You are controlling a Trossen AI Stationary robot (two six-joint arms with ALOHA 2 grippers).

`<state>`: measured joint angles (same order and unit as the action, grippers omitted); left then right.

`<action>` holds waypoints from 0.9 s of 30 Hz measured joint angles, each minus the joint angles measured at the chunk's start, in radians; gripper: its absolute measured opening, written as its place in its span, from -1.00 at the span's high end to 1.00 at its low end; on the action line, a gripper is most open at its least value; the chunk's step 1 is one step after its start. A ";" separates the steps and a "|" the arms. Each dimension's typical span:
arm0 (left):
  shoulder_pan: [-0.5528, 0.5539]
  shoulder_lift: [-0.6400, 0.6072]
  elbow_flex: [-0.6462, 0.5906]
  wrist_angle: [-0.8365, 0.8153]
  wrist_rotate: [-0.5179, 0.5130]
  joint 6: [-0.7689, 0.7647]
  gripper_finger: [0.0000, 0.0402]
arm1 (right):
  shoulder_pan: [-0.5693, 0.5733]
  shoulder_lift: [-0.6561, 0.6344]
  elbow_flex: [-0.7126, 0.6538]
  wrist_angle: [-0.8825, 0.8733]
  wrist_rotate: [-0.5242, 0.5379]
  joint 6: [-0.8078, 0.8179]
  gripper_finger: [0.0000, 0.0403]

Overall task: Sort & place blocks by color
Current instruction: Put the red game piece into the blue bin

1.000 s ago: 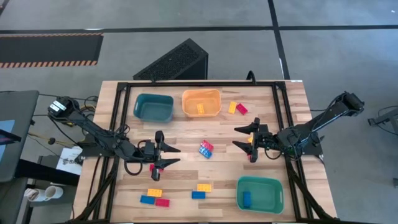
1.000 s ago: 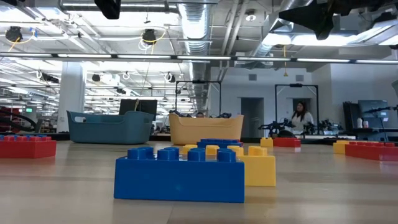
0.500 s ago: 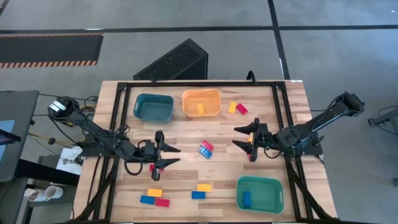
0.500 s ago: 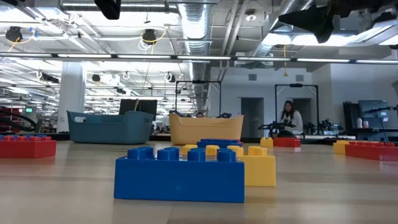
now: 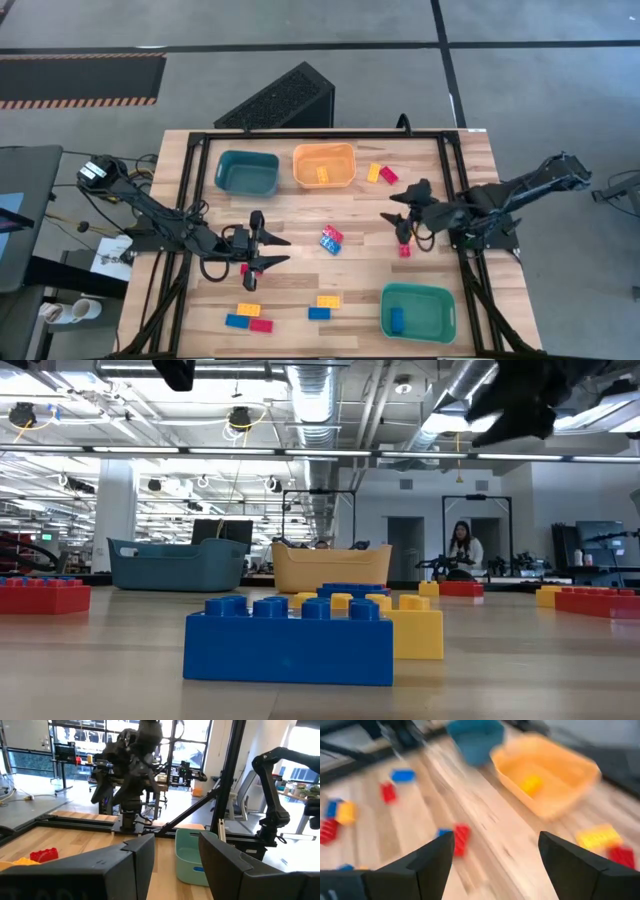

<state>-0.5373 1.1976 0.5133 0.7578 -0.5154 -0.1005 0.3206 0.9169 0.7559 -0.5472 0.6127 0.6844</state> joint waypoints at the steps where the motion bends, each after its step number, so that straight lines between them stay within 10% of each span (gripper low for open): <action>1: 0.000 0.000 0.000 0.000 0.001 0.000 0.30 | -0.013 0.000 0.004 -0.058 -0.026 0.041 -0.54; 10: 0.000 0.000 0.000 0.003 0.002 -0.001 0.30 | -0.073 0.036 0.003 -0.497 -0.230 0.316 -0.54; 27: 0.000 0.000 0.000 0.010 0.003 -0.001 0.30 | -0.040 0.313 0.003 -0.432 -0.490 0.520 -0.54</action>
<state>-0.5373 1.1976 0.5133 0.7678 -0.5125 -0.1017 0.2803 1.2295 0.7593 -0.9792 0.1228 1.2041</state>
